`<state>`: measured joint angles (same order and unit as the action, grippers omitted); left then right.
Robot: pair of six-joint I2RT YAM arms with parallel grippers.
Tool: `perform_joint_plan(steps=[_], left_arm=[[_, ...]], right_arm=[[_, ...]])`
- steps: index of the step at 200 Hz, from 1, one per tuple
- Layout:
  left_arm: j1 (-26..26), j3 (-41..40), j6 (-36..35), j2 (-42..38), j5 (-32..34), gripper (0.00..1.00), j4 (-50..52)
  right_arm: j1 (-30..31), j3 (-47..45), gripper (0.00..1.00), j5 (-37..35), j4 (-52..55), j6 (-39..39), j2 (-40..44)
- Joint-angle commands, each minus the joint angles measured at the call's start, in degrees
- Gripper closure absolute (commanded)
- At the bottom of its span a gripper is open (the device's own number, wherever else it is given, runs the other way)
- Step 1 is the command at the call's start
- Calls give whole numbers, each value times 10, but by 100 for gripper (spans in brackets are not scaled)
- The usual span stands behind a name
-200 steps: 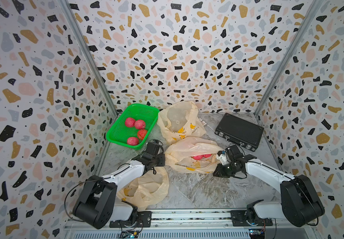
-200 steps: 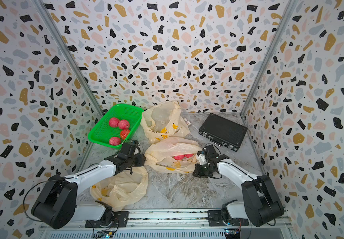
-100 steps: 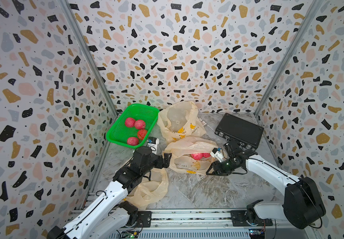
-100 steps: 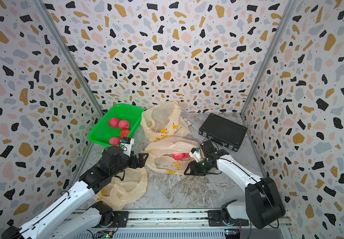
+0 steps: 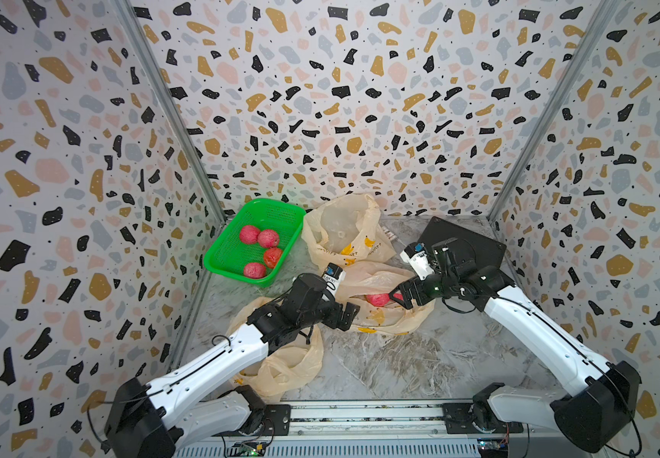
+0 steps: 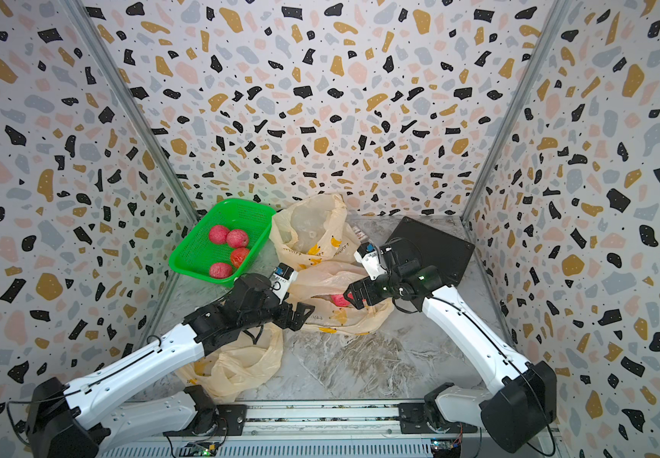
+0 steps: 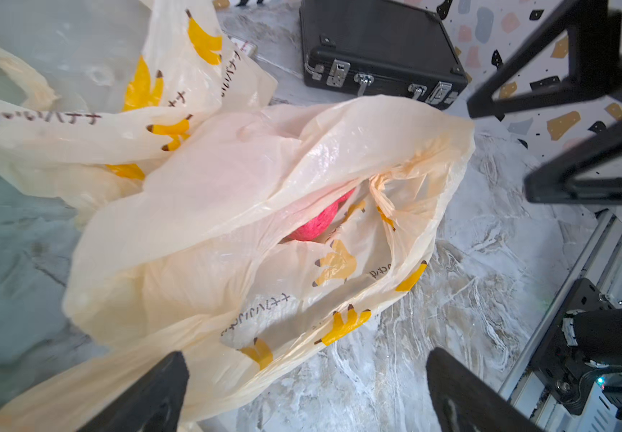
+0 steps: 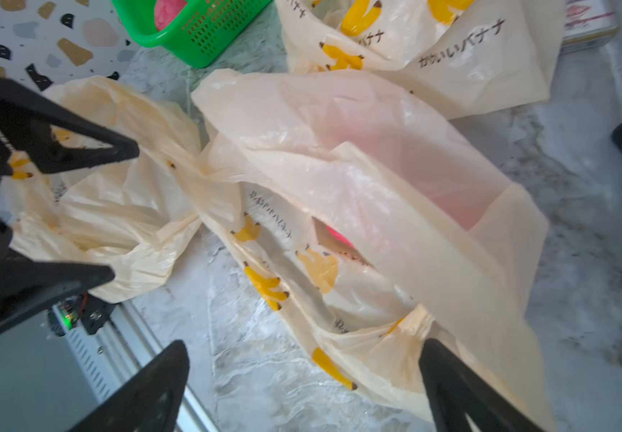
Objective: Untie the knot of a plastic bag & take out the apple
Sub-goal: Untie the plastic bag at the center of the board.
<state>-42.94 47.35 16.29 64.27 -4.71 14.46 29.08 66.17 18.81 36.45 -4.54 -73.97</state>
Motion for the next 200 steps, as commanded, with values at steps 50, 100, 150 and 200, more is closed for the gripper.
perform_joint_plan(steps=[50,100,150,200], left_arm=[[-22,21,-7,76,-64,0,-115],[-22,26,-21,133,-87,1,-147],[-22,39,-45,200,-66,1,-196],[-22,59,-50,260,-34,1,-215]], right_arm=[[23,7,1,-132,-113,143,-81],[46,41,2,-220,-127,186,-176],[40,104,49,-227,-111,111,-236],[20,192,99,-128,-5,57,-282]])
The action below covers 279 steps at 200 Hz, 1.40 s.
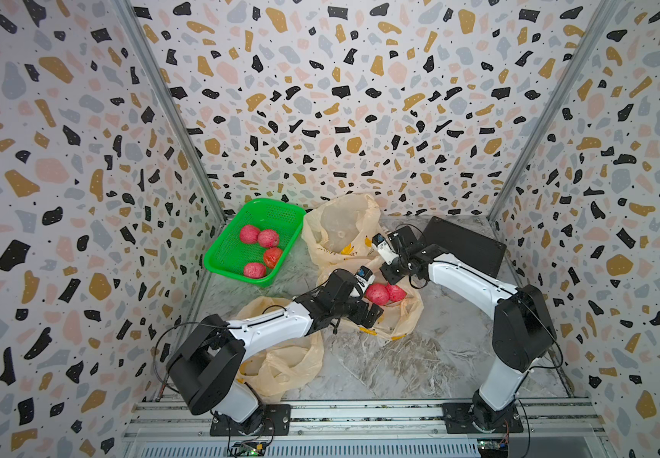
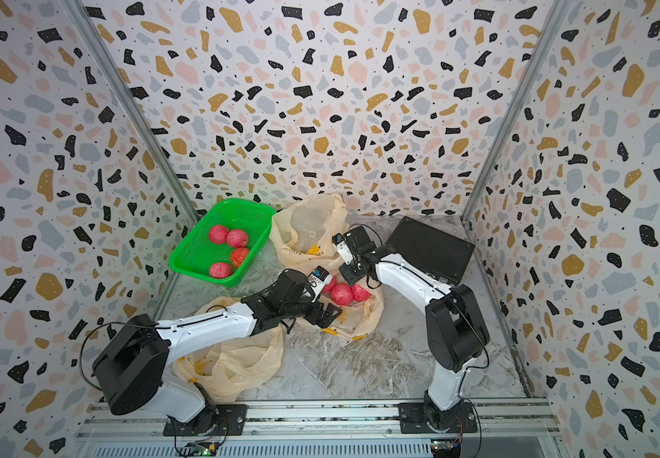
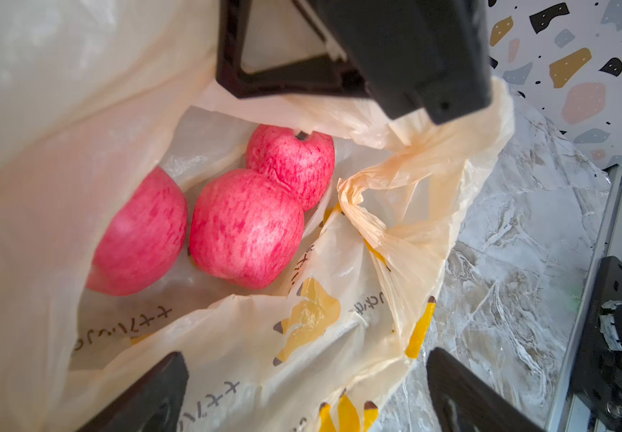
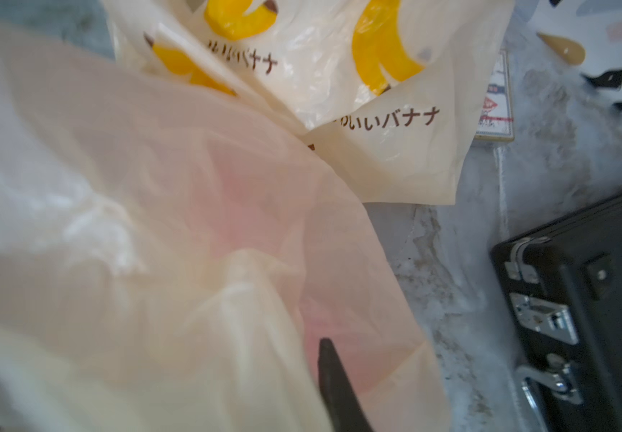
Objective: Untie the knot of a plastic bag & take out the apple
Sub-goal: Untie the plastic bag at the center of the board, then pick up the apple from the plastic bag.
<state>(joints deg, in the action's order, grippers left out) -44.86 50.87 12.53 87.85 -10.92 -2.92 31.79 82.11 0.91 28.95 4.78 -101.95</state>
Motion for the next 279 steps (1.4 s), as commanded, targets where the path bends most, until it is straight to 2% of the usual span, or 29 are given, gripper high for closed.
perform_joint_plan(steps=[1,39,52,73,165,217,251,279], left_arm=[[-2,24,-12,26,29,1,-41],[-3,45,-6,92,35,0,-80],[-2,51,0,109,57,0,-89],[-3,56,-3,128,79,0,-107],[-3,109,-3,223,81,0,-105],[-2,105,-3,224,71,14,-95],[-3,89,-4,206,55,26,-98],[-2,72,-5,178,36,31,-95]], right_arm=[[-7,32,99,53,71,-38,-1],[-15,6,100,103,86,-77,21],[-16,-5,100,116,89,-76,25],[-16,-23,100,128,85,-78,32],[-19,-33,100,156,89,-79,37],[-23,-37,100,154,89,-78,42],[-35,-39,100,159,84,-93,43],[-48,-37,100,171,81,-106,43]])
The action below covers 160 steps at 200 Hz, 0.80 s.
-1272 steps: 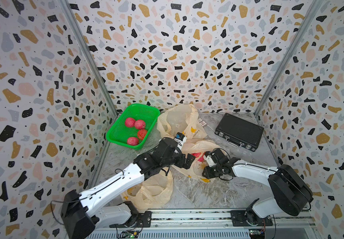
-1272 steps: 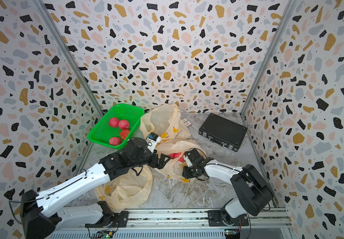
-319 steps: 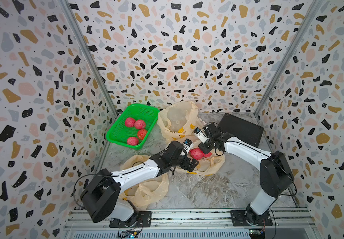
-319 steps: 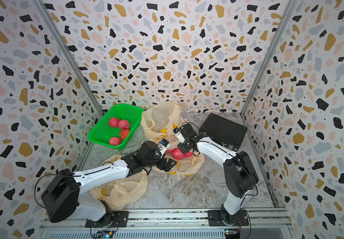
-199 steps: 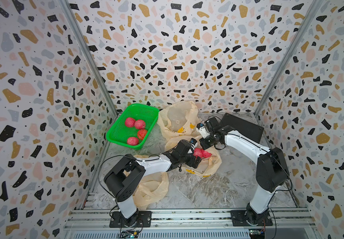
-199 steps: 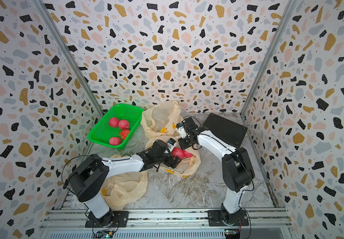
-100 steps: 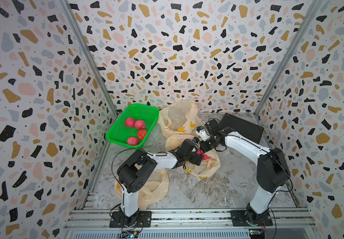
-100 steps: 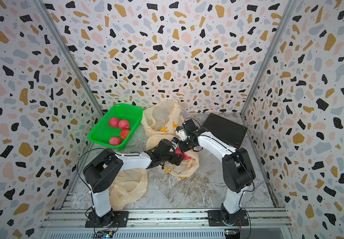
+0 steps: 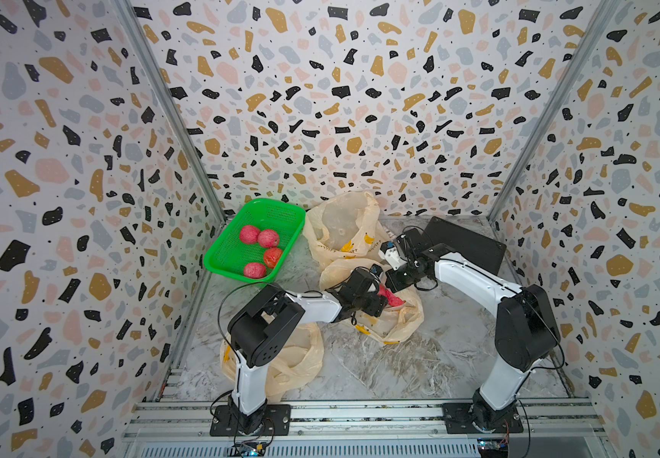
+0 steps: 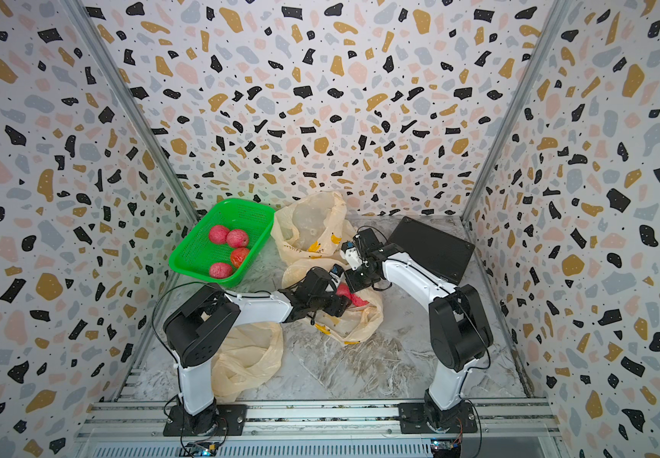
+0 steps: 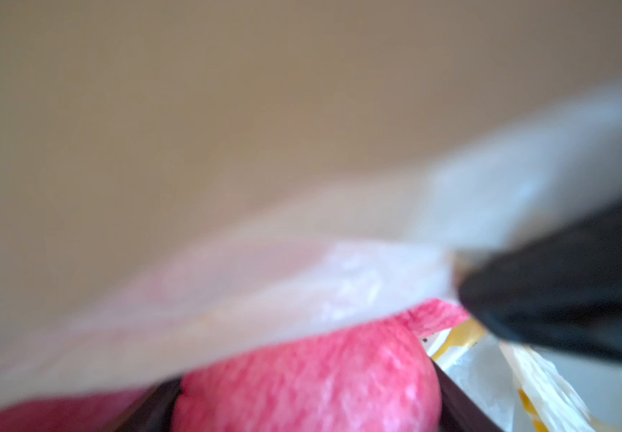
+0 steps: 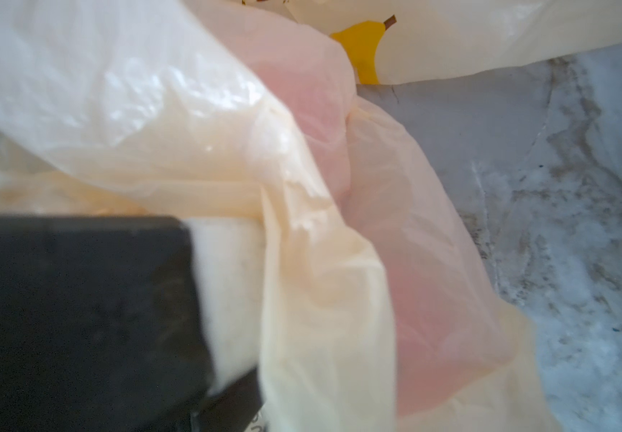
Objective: Untie the knot of a plastic bag & take out the apple
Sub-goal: Pick up the apple from the plastic bag.
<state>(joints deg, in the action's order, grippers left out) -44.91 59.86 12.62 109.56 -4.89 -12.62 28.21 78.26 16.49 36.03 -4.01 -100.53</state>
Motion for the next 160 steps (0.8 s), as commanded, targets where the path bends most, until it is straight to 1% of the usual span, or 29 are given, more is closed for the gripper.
perform_joint_plan(steps=[1,33,59,78,93,112,125,126,129,139,143,147,160], left_arm=[[-2,-19,-6,-40,-24,32,2],[-2,-45,-14,-97,-56,33,11],[-2,-54,-22,-151,-120,32,34],[-2,-72,-16,-201,-166,32,41],[-2,-86,-4,-247,-174,33,46],[-2,-86,-1,-301,-159,37,88],[2,-80,4,-341,-136,44,122],[2,-80,4,-344,-134,47,122],[4,-77,5,-353,-129,50,132],[12,-70,7,-384,-105,64,155],[16,-68,7,-396,-92,68,165],[21,-64,7,-408,-78,70,174],[45,-51,4,-441,-35,70,205]], right_arm=[[-12,2,100,16,11,-19,29],[-23,6,100,25,9,-32,26],[-25,9,100,29,12,-38,15],[-26,12,100,34,16,-43,5],[-27,10,100,37,17,-46,2],[-26,5,100,37,16,-48,3],[-27,0,100,38,16,-49,9],[-27,-1,100,39,15,-50,9],[-26,-3,100,38,15,-51,10],[-26,-10,100,39,14,-52,17],[-26,-12,100,39,14,-51,19],[-26,-17,100,38,14,-51,22],[-26,-28,100,37,12,-52,33]])
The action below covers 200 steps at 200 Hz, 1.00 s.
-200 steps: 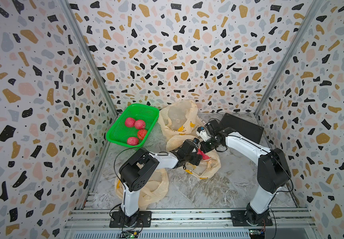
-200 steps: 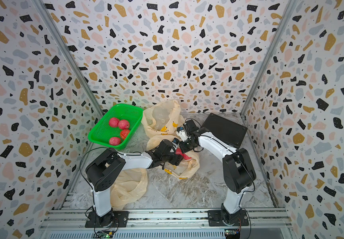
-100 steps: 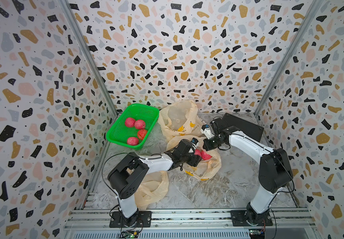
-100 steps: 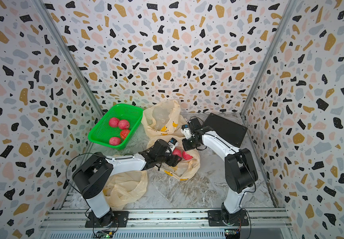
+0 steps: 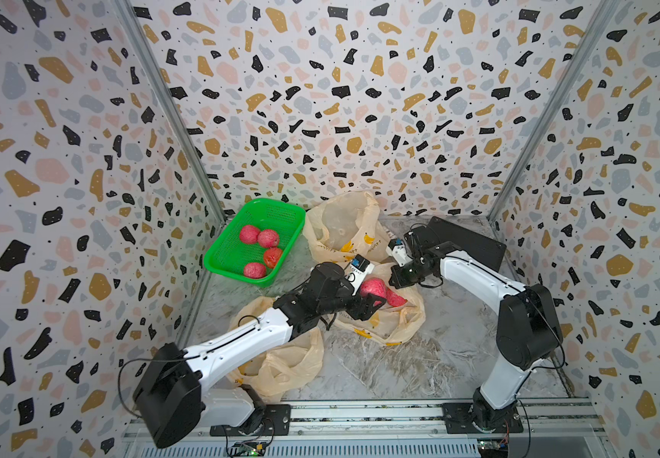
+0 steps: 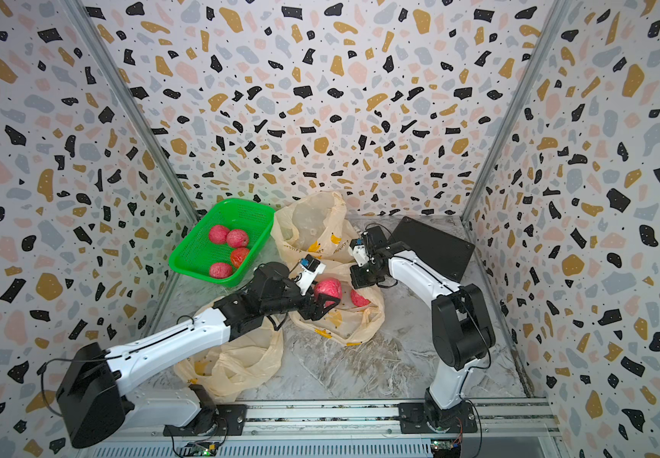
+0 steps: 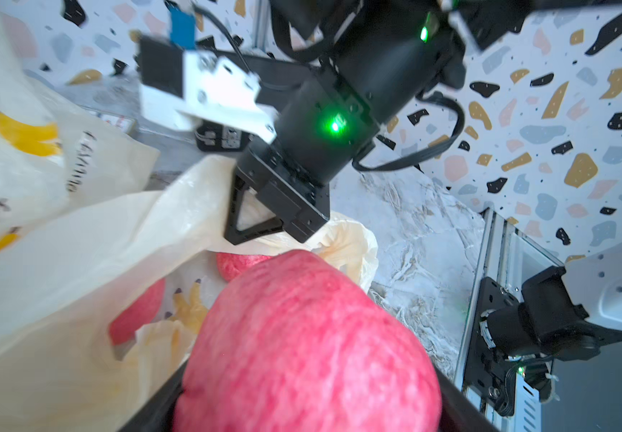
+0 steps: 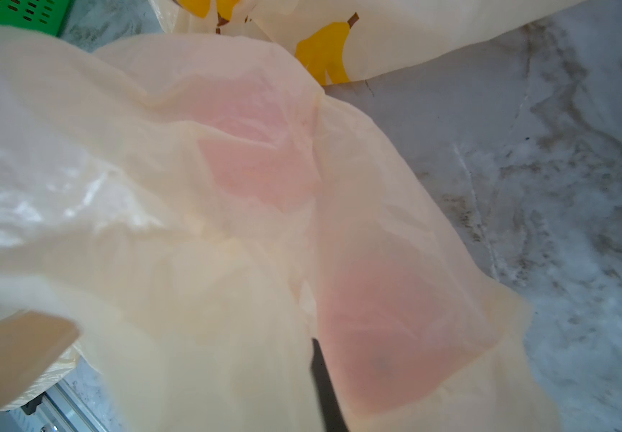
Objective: Untie the knot of a plastic bag & take out the apple
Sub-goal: Pick up the apple from the plastic bag, then place the apple in the basket.
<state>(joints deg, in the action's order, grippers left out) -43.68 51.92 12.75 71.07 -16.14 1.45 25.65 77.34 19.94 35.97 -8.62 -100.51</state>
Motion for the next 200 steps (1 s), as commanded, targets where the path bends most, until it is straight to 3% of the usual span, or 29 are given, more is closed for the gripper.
perform_joint_plan(steps=[1,17,34,72,113,148,167,180,200], left_arm=[[36,30,2,-57,80,70,67],[90,57,-5,-71,94,77,108],[170,97,-4,-59,87,91,150],[314,152,-21,4,82,80,164],[448,198,7,132,59,81,139],[497,262,11,251,100,82,144],[512,288,16,306,99,69,139],[515,303,11,337,98,80,139],[519,316,16,374,126,88,139]], right_arm=[[-1,-20,100,3,13,-7,33],[-1,-35,100,5,9,-11,46],[-1,-52,100,1,3,-13,59],[-1,-59,100,-6,6,-5,65],[-1,-58,100,-3,9,-2,58],[-1,-54,100,-3,12,3,49],[-1,-52,100,3,9,0,41],[-2,-50,100,4,12,-1,34],[-1,-49,100,-1,12,2,31]])
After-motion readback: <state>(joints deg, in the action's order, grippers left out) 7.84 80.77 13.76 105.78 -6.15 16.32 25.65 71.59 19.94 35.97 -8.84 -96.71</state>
